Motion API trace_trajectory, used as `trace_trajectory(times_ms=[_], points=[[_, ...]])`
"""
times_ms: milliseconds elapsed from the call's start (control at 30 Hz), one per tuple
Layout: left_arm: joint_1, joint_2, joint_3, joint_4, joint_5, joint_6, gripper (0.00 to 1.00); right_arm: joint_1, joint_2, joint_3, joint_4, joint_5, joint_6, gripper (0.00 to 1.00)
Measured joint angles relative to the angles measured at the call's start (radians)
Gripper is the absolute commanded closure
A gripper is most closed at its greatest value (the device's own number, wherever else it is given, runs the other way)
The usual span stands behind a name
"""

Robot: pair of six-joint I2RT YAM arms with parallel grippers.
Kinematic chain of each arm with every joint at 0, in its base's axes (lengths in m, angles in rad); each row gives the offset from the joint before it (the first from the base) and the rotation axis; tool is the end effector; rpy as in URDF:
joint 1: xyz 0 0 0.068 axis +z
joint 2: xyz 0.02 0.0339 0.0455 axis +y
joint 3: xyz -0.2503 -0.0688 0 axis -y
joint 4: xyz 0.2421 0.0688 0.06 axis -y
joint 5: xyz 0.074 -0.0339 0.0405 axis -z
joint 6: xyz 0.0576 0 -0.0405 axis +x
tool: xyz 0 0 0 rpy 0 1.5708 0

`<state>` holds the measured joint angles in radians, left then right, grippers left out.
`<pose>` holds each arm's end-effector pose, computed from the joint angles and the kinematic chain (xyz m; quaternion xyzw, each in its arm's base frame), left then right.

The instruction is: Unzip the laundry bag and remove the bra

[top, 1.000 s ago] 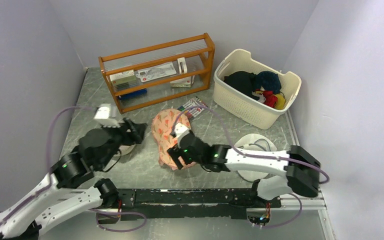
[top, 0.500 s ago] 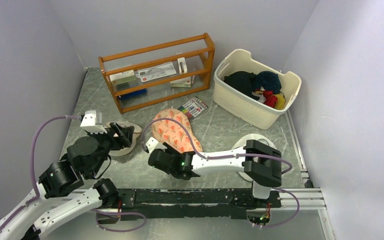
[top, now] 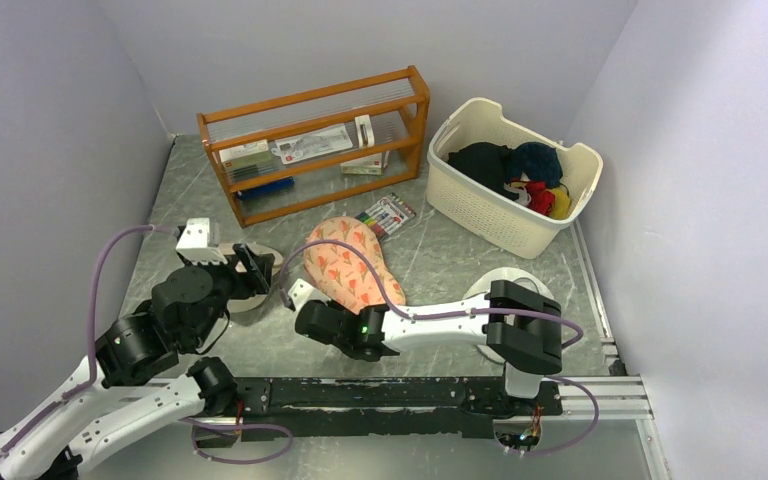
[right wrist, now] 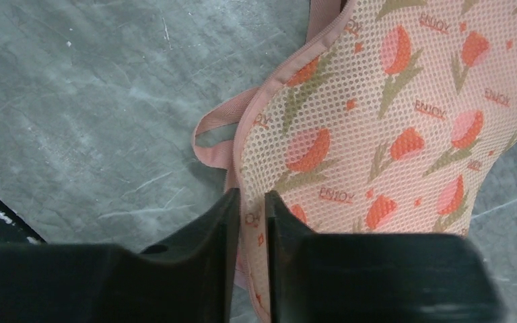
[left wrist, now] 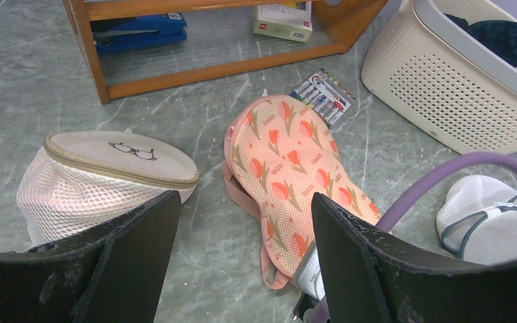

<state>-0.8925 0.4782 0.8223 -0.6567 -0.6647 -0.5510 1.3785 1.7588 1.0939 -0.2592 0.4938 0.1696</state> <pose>0.1023 -0.0704 0.3301 -0.0593 0.7858 -0.1695 0.5918 0.0974 0.3574 0.1577 -0.4586 0.8006 0.0497 0.3823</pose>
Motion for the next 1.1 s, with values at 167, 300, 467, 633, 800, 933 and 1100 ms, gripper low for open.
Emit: trace_trajectory(times_ms=[167, 300, 467, 633, 800, 933, 1100], points=[[0.000, 0.005, -0.001, 0.000, 0.000, 0.002, 0.18, 0.002, 0.000, 0.000, 0.000, 0.002, 0.021, 1.00], [0.000, 0.013, -0.001, 0.000, 0.000, 0.003, 0.18, -0.002, -0.062, -0.038, 0.044, 0.019, 0.069, 1.00], [0.000, 0.025, -0.001, 0.000, 0.000, 0.003, 0.18, -0.059, -0.341, -0.228, 0.208, 0.036, 0.248, 1.00], [0.000, 0.026, -0.001, 0.001, 0.000, 0.003, 0.18, -0.182, -0.644, -0.522, 0.407, 0.138, 0.547, 1.00], [0.001, 0.031, -0.001, 0.001, 0.000, 0.005, 0.18, -0.304, -0.721, -0.593, 0.310, 0.253, 0.858, 1.00], [0.001, 0.040, -0.001, 0.001, 0.000, 0.006, 0.18, -0.401, -0.713, -0.593, 0.186, 0.299, 1.012, 1.00], [0.001, 0.042, -0.001, 0.001, 0.000, 0.013, 0.18, -0.502, -0.695, -0.609, 0.096, 0.343, 1.056, 1.00]])
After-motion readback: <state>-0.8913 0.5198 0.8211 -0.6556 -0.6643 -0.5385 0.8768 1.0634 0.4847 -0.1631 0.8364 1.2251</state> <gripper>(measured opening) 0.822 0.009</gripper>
